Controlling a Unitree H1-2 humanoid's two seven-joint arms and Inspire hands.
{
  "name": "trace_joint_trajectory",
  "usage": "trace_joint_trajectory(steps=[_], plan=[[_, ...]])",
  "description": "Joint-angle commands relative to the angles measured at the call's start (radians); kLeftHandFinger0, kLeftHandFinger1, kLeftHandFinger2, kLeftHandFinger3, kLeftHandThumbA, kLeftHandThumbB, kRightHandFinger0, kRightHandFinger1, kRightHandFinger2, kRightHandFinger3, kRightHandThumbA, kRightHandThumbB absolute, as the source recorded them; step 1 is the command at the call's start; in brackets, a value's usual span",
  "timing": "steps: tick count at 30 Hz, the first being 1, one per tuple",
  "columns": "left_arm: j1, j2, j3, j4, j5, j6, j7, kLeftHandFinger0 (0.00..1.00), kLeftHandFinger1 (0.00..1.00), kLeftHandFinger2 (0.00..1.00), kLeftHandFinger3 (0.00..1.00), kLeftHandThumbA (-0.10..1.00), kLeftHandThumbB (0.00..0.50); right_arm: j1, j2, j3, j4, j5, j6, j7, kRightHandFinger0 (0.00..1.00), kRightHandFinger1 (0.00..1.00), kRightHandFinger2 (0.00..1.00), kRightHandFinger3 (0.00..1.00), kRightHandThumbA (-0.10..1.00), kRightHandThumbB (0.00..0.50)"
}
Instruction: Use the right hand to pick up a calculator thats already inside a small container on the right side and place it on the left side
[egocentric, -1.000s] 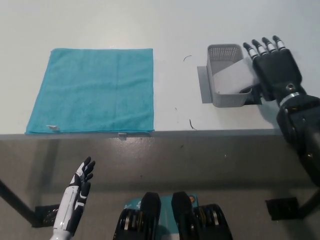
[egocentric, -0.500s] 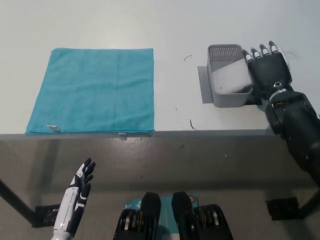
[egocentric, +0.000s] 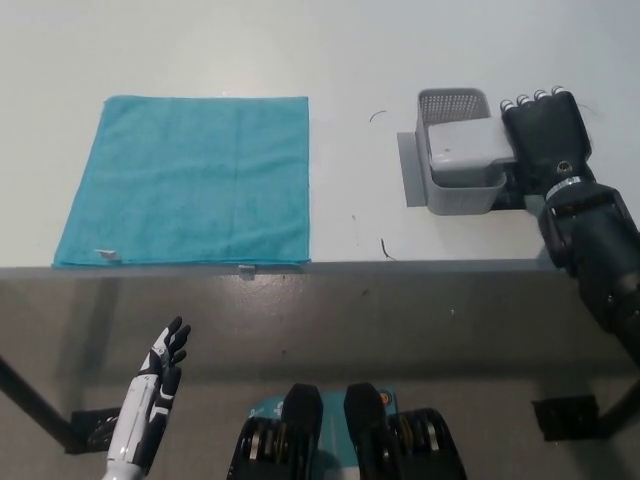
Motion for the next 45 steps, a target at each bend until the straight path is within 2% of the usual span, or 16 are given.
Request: trace_joint_trajectory(steps=[1,3,5,6,8,10,14,17,20,27,32,34,37,42,44,45], plan=[[-0.001,0.008,-0.003,-0.009,-0.003,-0.048,0.020,1.00,1.00,1.00,1.00,1.00,0.018,-0.042,-0.043,-0.025,-0.027,0.090,-0.103,-0.211,0.00,0.00,0.00,0.35,-0.10,0.356],[-0.003,0.009,-0.004,-0.008,-0.002,-0.048,0.021,1.00,1.00,1.00,1.00,1.00,0.020,-0.042,-0.047,-0.028,-0.039,0.097,-0.100,-0.209,0.00,0.00,0.03,0.32,-0.10,0.299],[-0.005,0.010,-0.004,-0.005,-0.001,-0.048,0.022,1.00,1.00,1.00,1.00,1.00,0.018,-0.037,-0.051,-0.041,-0.065,0.113,-0.109,-0.215,0.00,0.00,0.08,0.31,-0.10,0.303],[-0.004,0.008,-0.003,-0.005,-0.011,-0.048,0.017,1.00,1.00,1.00,1.00,1.00,0.020,-0.036,-0.054,-0.045,-0.083,0.119,-0.103,-0.207,0.00,0.00,0.10,0.38,-0.10,0.315],[-0.015,0.011,-0.004,-0.005,0.002,-0.048,0.023,1.00,1.00,1.00,1.00,1.00,0.015,-0.042,-0.066,-0.060,-0.124,0.140,-0.119,-0.196,0.00,0.00,0.09,0.39,-0.10,0.337],[-0.031,0.012,-0.001,0.001,0.003,-0.048,0.024,1.00,1.00,1.00,1.00,1.00,0.017,-0.060,-0.074,-0.057,-0.126,0.129,-0.113,-0.232,0.00,0.00,0.12,0.31,-0.10,0.341],[-0.032,0.009,0.000,0.001,-0.006,-0.048,0.028,1.00,1.00,1.00,1.00,1.00,0.013,-0.064,-0.097,-0.070,-0.254,0.123,-0.067,-0.175,0.00,0.11,0.52,0.13,-0.10,0.190],[-0.032,0.006,0.000,-0.001,-0.015,-0.048,0.026,1.00,1.00,1.00,1.00,1.00,0.012,-0.062,-0.112,-0.076,-0.335,0.115,-0.056,-0.153,0.00,0.24,0.71,0.14,-0.10,0.201],[-0.026,0.007,0.000,-0.003,-0.003,-0.048,0.028,1.00,1.00,1.00,1.00,1.00,0.012,-0.059,-0.120,-0.080,-0.419,0.101,-0.015,-0.087,0.00,0.28,0.75,0.18,-0.10,0.222],[-0.024,0.008,0.000,-0.004,-0.002,-0.048,0.026,1.00,1.00,1.00,1.00,1.00,0.011,-0.093,-0.094,-0.049,-0.421,0.069,-0.005,-0.110,0.00,0.29,0.74,0.17,-0.10,0.239],[-0.020,0.009,-0.002,-0.007,0.005,-0.048,0.030,1.00,1.00,1.00,1.00,1.00,0.007,-0.123,-0.036,-0.031,-0.356,0.103,-0.065,-0.145,0.00,0.17,0.61,0.15,-0.10,0.282],[-0.024,0.010,-0.002,-0.008,0.005,-0.048,0.027,1.00,1.00,1.00,1.00,1.00,0.002,-0.142,-0.003,-0.017,-0.319,0.108,-0.063,-0.112,0.00,0.15,0.61,0.19,-0.10,0.246],[-0.024,0.009,-0.001,-0.007,0.002,-0.048,0.027,1.00,1.00,1.00,1.00,1.00,0.013,-0.171,0.050,0.005,-0.250,0.113,-0.079,-0.136,0.00,0.14,0.59,0.16,-0.10,0.272],[-0.020,0.008,0.001,-0.011,-0.007,-0.048,0.022,1.00,1.00,1.00,1.00,1.00,0.005,-0.221,0.169,0.040,-0.130,0.123,-0.087,-0.127,0.00,0.05,0.50,0.23,-0.10,0.297],[-0.020,0.009,-0.002,-0.011,0.001,-0.048,0.028,1.00,1.00,1.00,1.00,1.00,0.004,-0.240,0.212,0.053,-0.082,0.124,-0.089,-0.140,0.00,0.00,0.37,0.35,-0.10,0.354],[-0.020,0.009,-0.003,-0.010,0.003,-0.048,0.031,1.00,1.00,1.00,1.00,1.00,0.003,-0.259,0.250,0.066,-0.032,0.120,-0.095,-0.171,0.00,0.00,0.34,0.31,-0.10,0.357]])
